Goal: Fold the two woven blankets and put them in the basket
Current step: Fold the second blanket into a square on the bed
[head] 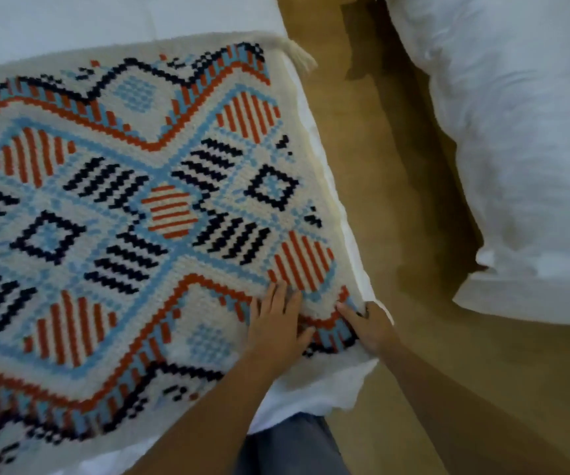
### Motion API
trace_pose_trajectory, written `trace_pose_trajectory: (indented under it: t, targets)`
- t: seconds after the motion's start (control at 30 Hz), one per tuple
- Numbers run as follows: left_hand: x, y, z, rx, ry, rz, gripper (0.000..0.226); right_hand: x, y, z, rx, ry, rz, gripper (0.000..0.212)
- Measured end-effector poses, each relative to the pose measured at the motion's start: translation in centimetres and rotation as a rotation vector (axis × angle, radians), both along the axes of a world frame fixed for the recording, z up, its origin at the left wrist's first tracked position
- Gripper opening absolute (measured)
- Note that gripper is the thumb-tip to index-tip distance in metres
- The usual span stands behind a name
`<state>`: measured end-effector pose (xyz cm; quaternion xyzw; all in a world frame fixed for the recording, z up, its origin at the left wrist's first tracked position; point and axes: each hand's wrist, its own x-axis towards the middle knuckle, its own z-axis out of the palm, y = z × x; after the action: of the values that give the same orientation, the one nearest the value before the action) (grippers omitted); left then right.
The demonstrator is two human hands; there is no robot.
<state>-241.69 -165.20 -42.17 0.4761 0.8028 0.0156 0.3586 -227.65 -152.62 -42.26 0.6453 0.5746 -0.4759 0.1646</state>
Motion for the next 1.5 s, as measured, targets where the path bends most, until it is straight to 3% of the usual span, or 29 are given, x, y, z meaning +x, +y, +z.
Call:
trace_pose_trajectory:
  t: [0.1, 0.2, 0.33, 0.4, 0.47, 0.6, 0.73, 0.87, 1.0, 1.1, 1.17, 1.27, 1.3, 1.37, 1.5]
  targets:
    - [3.6, -2.3, -0.3, 0.010, 0.004, 0.018, 0.075, 3.0, -1.7, 0.9, -0.109, 0.165, -0.269, 0.045]
    - [6.8, -3.6, 0.0, 0.015, 0.013, 0.083, 0.082, 3.7, -2.2, 2.3, -0.085, 0.357, -0.426, 0.027]
    - [10.4, -3.2, 1.8, 0.084, -0.053, 0.249, 0.099, 3.6, -2.6, 4.6, -0.057, 0.601, -0.487, 0.022]
    - [11.3, -2.1, 2.6, 0.196, 0.009, 0.388, 0.088, 4.3, -2.1, 5.5, 0.088, 0.556, -0.425, 0.014]
    - [11.8, -1.2, 2.8, 0.266, 0.062, 0.429, 0.069, 5.7, -1.1, 5.3, 0.296, 0.376, -0.333, 0.016]
    - [12.1, -1.7, 1.8, 0.110, 0.156, 0.309, 0.065, 8.0, 0.4, 4.0, 0.309, 0.115, -0.102, 0.019]
    - [10.6, -4.7, 0.6, -0.053, 0.335, 0.327, 0.070, 8.6, 1.1, 3.5, 0.279, 0.222, -0.087, 0.024]
    - [8.5, -7.3, -0.1, 0.029, 0.396, 0.411, 0.048, 8.8, 1.4, 3.4, 0.230, 0.318, -0.144, 0.019]
    - [9.0, -7.7, 0.0, 0.167, 0.251, 0.415, 0.045, 7.9, 0.9, 4.4, 0.018, 0.400, -0.322, 0.020]
    - [9.9, -8.3, 0.5, 0.086, 0.010, 0.405, 0.044, 6.0, -0.2, 5.5, -0.041, 0.442, -0.311, 0.019]
    - [9.7, -7.8, 1.5, 0.123, -0.171, 0.606, 0.041, 4.1, -1.6, 6.1, 0.069, 0.498, -0.216, 0.016]
    - [7.7, -5.1, 4.8, 0.400, -0.515, 1.186, 0.031, 1.3, -5.1, 7.1, 0.206, 0.551, 0.033, 0.011]
    - [6.6, -4.3, 5.9, 0.429, -0.630, 1.254, 0.026, 0.3, -6.5, 7.4, 0.240, 0.545, 0.135, 0.008]
    - [5.0, -3.0, 7.9, 0.411, -0.709, 1.159, 0.024, -0.9, -8.7, 7.6, 0.277, 0.592, 0.286, 0.007]
    - [0.9, -3.5, 10.4, 0.324, -0.711, 1.078, 0.032, -4.1, -12.9, 8.3, 0.317, 0.624, 0.500, 0.028]
